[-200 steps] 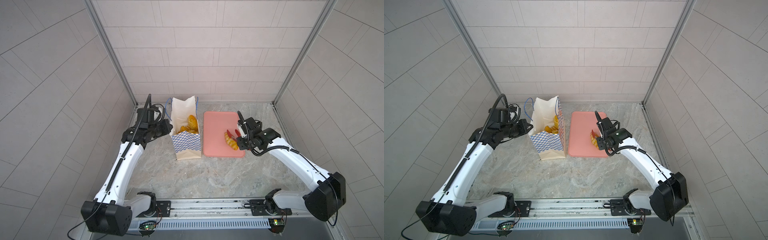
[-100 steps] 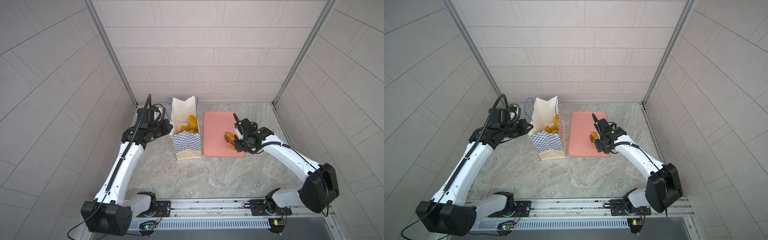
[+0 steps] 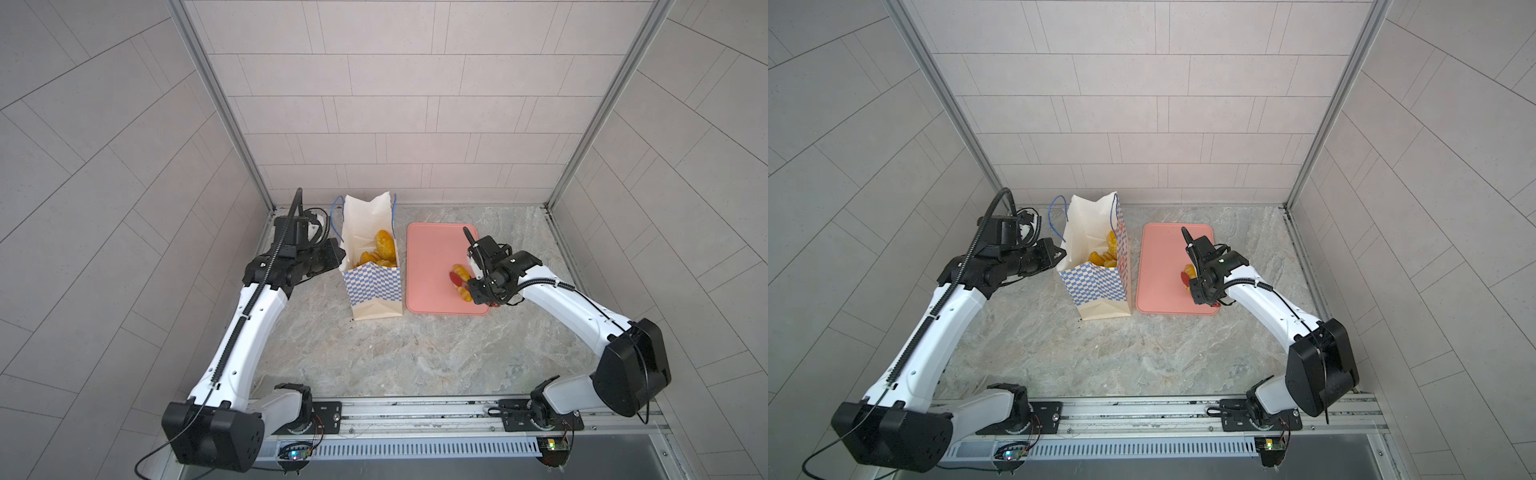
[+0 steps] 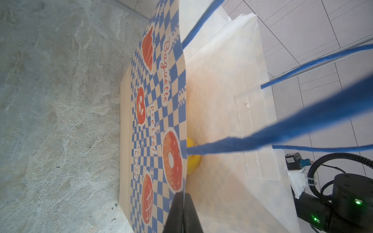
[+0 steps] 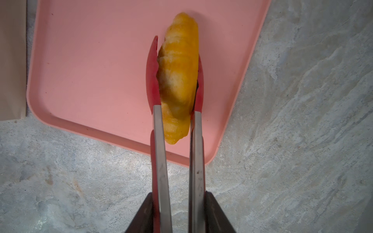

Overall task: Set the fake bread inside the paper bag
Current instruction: 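Lower the right tongs onto the flat orange bun and close on it, then lift the orange bun with the right tongs and swing it toward the bag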

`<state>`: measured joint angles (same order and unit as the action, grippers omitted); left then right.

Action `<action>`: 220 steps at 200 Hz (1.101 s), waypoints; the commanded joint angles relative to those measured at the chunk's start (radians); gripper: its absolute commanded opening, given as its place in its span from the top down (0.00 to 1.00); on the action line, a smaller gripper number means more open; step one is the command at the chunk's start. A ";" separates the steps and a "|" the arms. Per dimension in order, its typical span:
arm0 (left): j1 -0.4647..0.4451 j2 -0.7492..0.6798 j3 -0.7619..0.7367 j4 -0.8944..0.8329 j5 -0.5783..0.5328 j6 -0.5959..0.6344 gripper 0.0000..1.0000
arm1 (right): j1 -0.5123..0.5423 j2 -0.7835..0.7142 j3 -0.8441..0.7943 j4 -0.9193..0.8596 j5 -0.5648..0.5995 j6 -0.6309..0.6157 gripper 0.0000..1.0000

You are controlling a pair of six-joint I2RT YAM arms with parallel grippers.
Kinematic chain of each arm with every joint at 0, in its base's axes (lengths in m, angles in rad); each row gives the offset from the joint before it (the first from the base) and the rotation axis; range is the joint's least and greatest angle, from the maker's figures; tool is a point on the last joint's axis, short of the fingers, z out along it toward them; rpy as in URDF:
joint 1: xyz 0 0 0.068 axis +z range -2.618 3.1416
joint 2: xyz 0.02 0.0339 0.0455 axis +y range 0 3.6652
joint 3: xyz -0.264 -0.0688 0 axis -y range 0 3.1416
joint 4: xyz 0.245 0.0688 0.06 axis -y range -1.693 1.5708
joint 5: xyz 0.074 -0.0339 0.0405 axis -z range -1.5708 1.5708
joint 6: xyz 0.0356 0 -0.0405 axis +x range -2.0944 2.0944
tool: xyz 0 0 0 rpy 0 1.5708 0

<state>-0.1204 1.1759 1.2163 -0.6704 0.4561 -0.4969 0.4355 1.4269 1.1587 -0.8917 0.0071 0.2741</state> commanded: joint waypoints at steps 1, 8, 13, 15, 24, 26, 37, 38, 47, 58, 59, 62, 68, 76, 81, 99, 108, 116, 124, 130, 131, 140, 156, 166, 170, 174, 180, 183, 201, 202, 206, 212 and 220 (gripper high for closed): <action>-0.005 -0.012 0.003 0.005 0.010 0.012 1.00 | -0.003 -0.053 0.044 -0.039 0.024 0.011 0.64; -0.004 -0.011 0.005 0.005 0.009 0.012 1.00 | -0.003 -0.061 0.052 -0.044 0.024 0.011 0.64; -0.004 -0.013 0.005 0.004 0.009 0.012 1.00 | -0.004 -0.068 0.057 -0.046 0.024 0.010 0.65; -0.005 -0.013 0.004 0.003 0.009 0.012 1.00 | -0.003 -0.070 0.059 -0.047 0.022 0.010 0.65; -0.005 -0.013 0.004 0.004 0.009 0.012 1.00 | -0.003 -0.084 0.068 -0.050 0.021 0.007 0.65; -0.005 -0.013 0.004 0.003 0.009 0.012 1.00 | -0.004 -0.088 0.070 -0.049 0.021 0.006 0.65; -0.005 -0.015 0.003 0.003 0.009 0.012 1.00 | -0.003 -0.109 0.080 -0.045 0.018 -0.002 0.65; -0.004 -0.015 0.002 0.003 0.010 0.012 1.00 | -0.003 -0.111 0.080 -0.044 0.018 -0.003 0.65; -0.005 -0.015 0.002 0.003 0.009 0.012 1.00 | -0.003 -0.134 0.085 -0.034 0.016 -0.011 0.66; -0.005 -0.016 0.000 0.004 0.007 0.012 1.00 | -0.004 -0.163 0.094 -0.019 0.013 -0.008 0.66; -0.005 -0.016 0.000 0.004 0.007 0.012 1.00 | -0.003 -0.165 0.095 -0.019 0.012 -0.007 0.66; -0.005 -0.016 -0.001 0.005 0.008 0.012 1.00 | -0.003 -0.170 0.103 -0.021 0.014 -0.007 0.65; -0.005 -0.016 -0.002 0.005 0.008 0.012 1.00 | -0.003 -0.176 0.121 -0.029 0.016 -0.007 0.65; -0.005 -0.017 -0.002 0.005 0.008 0.011 1.00 | -0.003 -0.179 0.148 -0.044 0.019 -0.006 0.66; -0.005 -0.017 -0.003 0.005 0.007 0.009 1.00 | -0.003 -0.179 0.166 -0.053 0.022 -0.004 0.66; -0.005 -0.019 -0.005 0.008 0.008 0.007 1.00 | -0.003 -0.191 0.222 -0.070 0.030 -0.003 0.66; -0.005 -0.019 -0.006 0.008 0.008 0.006 1.00 | -0.003 -0.197 0.251 -0.077 0.036 0.001 0.66; -0.005 -0.020 -0.005 0.008 0.007 0.006 1.00 | -0.003 -0.200 0.277 -0.085 0.042 0.003 0.66; -0.005 -0.021 -0.005 0.009 0.008 0.004 1.00 | -0.003 -0.203 0.304 -0.092 0.047 0.004 0.66; -0.004 -0.021 -0.006 0.008 0.008 0.004 1.00 | -0.003 -0.204 0.324 -0.096 0.050 0.006 0.67; -0.004 -0.021 -0.005 0.008 0.007 0.004 1.00 | -0.003 -0.204 0.328 -0.097 0.051 0.006 0.67; -0.004 -0.021 -0.005 0.009 0.007 0.005 1.00 | -0.003 -0.208 0.357 -0.100 0.054 0.010 0.67; -0.005 -0.021 -0.006 0.009 0.006 0.003 1.00 | -0.003 -0.214 0.406 -0.101 0.053 0.017 0.67; -0.005 -0.021 -0.006 0.009 0.006 0.003 1.00 | -0.003 -0.217 0.435 -0.101 0.049 0.022 0.67; -0.005 -0.022 -0.004 0.009 0.006 0.002 1.00 | -0.003 -0.218 0.447 -0.103 0.049 0.023 0.67; -0.005 -0.022 -0.005 0.010 0.006 0.003 1.00 | -0.003 -0.218 0.458 -0.104 0.050 0.025 0.67; -0.005 -0.021 -0.005 0.010 0.005 0.003 1.00 | -0.003 -0.220 0.475 -0.104 0.050 0.029 0.67; -0.005 -0.021 -0.005 0.009 0.004 0.002 1.00 | -0.003 -0.220 0.483 -0.104 0.050 0.030 0.66; -0.005 -0.023 -0.005 0.010 0.004 0.000 1.00 | -0.004 -0.224 0.524 -0.103 0.048 0.034 0.66; -0.005 -0.023 -0.005 0.010 0.004 0.001 1.00 | -0.003 -0.224 0.526 -0.103 0.048 0.034 0.66; -0.005 -0.023 -0.005 0.010 0.004 0.000 1.00 | -0.003 -0.224 0.535 -0.103 0.048 0.036 0.66; -0.005 -0.023 -0.006 0.010 0.004 0.000 1.00 | -0.003 -0.225 0.548 -0.103 0.048 0.037 0.66; -0.005 -0.022 -0.004 0.010 0.004 0.001 1.00 | -0.003 -0.225 0.564 -0.104 0.048 0.038 0.66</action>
<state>-0.1204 1.1759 1.2163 -0.6704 0.4557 -0.4980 0.4355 1.2304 1.6653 -1.0027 0.0341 0.2947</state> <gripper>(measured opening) 0.060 0.339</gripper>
